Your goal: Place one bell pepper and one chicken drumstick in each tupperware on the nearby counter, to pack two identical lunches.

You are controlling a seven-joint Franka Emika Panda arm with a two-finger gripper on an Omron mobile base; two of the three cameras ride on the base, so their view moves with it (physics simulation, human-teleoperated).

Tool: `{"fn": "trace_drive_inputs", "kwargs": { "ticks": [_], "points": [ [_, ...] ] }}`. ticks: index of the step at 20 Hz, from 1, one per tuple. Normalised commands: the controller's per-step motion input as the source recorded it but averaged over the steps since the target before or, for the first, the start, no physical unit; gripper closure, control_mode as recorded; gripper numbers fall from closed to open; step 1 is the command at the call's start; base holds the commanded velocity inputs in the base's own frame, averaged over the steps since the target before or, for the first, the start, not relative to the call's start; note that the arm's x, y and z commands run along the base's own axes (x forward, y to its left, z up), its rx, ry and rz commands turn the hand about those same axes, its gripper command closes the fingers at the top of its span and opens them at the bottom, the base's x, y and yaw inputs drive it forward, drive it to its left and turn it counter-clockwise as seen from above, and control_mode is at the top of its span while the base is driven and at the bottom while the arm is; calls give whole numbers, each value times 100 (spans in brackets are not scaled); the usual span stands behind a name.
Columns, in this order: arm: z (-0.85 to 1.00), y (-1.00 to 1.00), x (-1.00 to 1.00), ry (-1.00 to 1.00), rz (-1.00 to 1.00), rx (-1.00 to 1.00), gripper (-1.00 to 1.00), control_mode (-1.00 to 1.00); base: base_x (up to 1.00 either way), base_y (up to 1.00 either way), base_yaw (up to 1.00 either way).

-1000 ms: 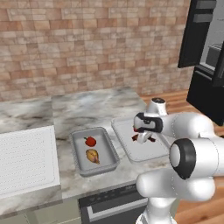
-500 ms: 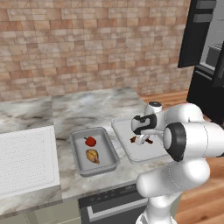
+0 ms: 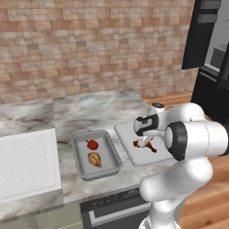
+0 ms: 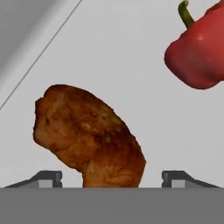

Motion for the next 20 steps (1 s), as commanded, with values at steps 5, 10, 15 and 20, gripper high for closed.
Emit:
{"fn": "trace_drive_inputs", "kwargs": {
  "ticks": [5,10,15,20],
  "points": [
    [75,-3,-31,0,0,0,-100,-100,0,0,0],
    [88,-18,-85,0,0,0,-100,-100,0,0,0],
    [73,-26,-99,-6,0,0,-100,-100,0,0,0],
    [81,0,-100,-28,0,0,-100,-100,0,0,0]
  ]
}}
